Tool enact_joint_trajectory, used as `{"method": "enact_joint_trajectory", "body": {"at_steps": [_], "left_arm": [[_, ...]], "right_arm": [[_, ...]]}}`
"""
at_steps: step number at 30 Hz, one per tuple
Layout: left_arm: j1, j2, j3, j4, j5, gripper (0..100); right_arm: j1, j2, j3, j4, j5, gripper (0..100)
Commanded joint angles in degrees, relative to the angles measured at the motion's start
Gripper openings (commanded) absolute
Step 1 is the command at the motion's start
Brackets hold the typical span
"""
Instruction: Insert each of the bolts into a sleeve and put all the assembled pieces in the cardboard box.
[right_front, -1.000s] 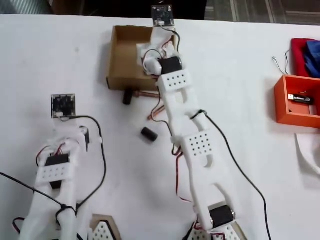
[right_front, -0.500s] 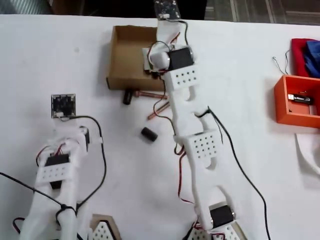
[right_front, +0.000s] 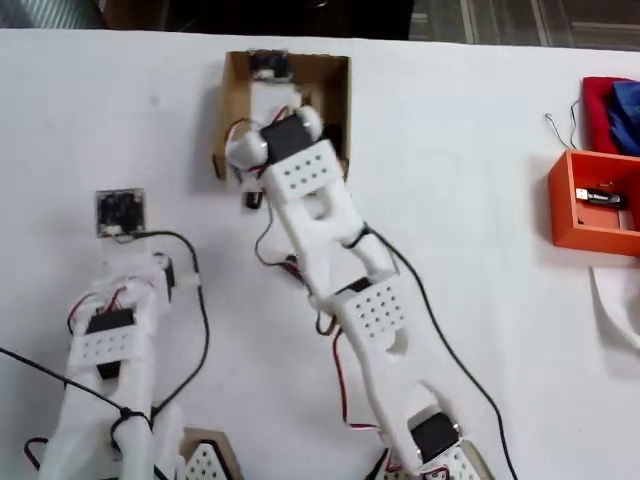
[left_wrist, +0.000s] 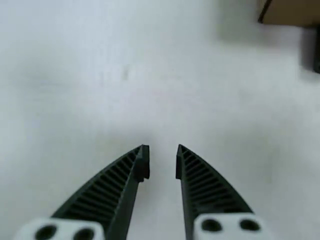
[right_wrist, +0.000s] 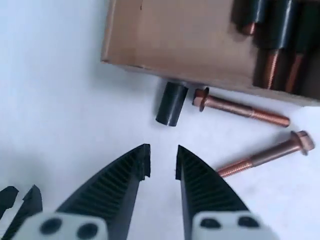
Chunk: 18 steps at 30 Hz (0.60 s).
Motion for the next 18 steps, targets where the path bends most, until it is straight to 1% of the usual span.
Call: {"method": "enact_joint_trajectory", "body": {"at_steps": [1, 3, 6, 10, 13, 18], "left_arm": [[-3.3, -0.6, -0.4, -1.1, 4.7, 11], [-4.0, -0.6, -0.4, -1.3, 6.1, 11], [-4.0, -0.6, -0.4, -1.3, 6.1, 11], [-4.0, -0.6, -0.4, -1.3, 6.1, 11], [-3.9, -0.6, -0.4, -1.3, 6.1, 11], [-3.9, -0.6, -0.4, -1.3, 6.1, 11]], "right_arm": [[-1.2, -4.5, 2.1, 1.3, -1.3, 7.7], [-1.0, -4.3, 3.1, 0.8, -1.3, 7.7], [-0.1, -2.2, 3.5, -0.9, -1.2, 8.2], [-0.2, 2.0, 3.4, -2.2, -0.1, 15.1], [-0.1, 4.1, 3.4, -4.4, 0.8, 13.9], [1.1, 6.2, 3.4, -11.2, 0.8, 12.0]]}}
